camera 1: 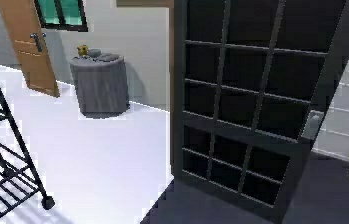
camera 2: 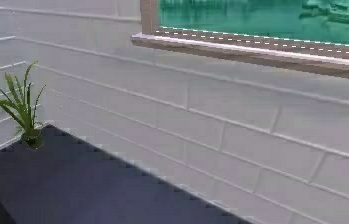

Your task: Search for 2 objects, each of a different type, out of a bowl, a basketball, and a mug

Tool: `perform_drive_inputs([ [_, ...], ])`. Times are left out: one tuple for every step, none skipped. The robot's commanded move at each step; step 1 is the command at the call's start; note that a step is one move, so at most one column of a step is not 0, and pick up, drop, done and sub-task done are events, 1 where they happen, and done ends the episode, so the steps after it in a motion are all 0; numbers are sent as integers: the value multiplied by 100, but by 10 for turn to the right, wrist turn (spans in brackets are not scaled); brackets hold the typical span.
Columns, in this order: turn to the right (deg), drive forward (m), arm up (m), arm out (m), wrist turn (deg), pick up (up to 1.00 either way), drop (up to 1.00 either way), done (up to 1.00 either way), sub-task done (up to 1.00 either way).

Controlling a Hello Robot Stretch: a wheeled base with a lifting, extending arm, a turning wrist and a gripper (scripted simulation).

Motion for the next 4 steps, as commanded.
perform_drive_inputs([
  [450, 0, 0, 0, 0, 0, 0, 0, 0],
  [450, 0, 0, 0, 0, 0, 0, 0, 0],
  [450, 0, 0, 0, 0, 0, 0, 0, 0],
  [30, 0, 0, 0, 0, 0, 0, 0, 0],
])
